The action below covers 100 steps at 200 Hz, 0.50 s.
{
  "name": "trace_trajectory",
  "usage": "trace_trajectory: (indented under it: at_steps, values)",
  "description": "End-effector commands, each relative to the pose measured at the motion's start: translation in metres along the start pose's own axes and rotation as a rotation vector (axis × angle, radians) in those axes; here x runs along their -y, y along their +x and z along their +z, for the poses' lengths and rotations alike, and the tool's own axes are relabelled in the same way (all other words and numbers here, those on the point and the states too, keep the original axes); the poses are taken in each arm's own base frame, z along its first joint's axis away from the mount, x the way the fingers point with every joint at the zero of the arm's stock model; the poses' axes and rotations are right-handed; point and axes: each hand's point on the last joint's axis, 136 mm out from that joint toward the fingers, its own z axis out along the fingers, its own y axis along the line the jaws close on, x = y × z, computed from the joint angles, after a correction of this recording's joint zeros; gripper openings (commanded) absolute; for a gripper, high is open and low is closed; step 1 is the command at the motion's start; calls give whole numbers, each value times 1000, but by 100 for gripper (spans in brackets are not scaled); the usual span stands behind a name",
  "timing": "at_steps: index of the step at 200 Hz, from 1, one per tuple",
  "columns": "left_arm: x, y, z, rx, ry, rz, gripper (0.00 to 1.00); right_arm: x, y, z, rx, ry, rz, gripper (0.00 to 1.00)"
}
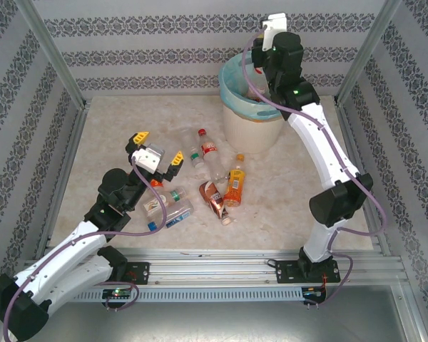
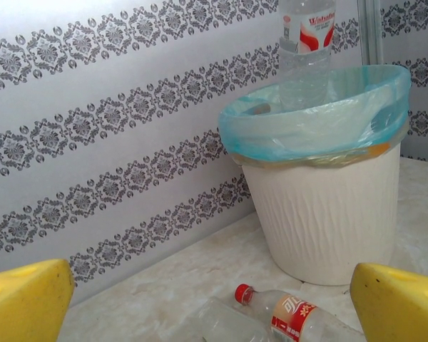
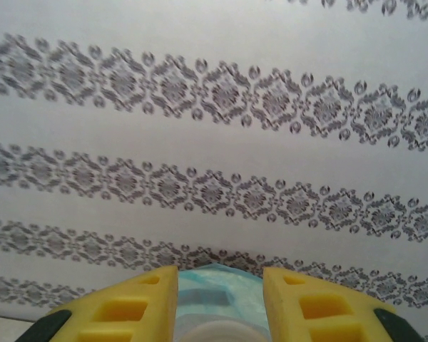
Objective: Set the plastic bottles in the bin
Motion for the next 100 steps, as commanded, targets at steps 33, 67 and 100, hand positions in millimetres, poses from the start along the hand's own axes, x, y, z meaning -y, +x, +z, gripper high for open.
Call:
trace_trajectory:
  at_steps: [33,67,100]
  values:
    - [-1,-8,0,37,-10,25,100,31,41,59,-59,68,49,0]
    - [-1,-9,-1,37,-13,29,100,38,77,85,-129,75,71,2]
    - [-2,-9,-1,37,-14,33,100,31,97,90,-180,50,107,2]
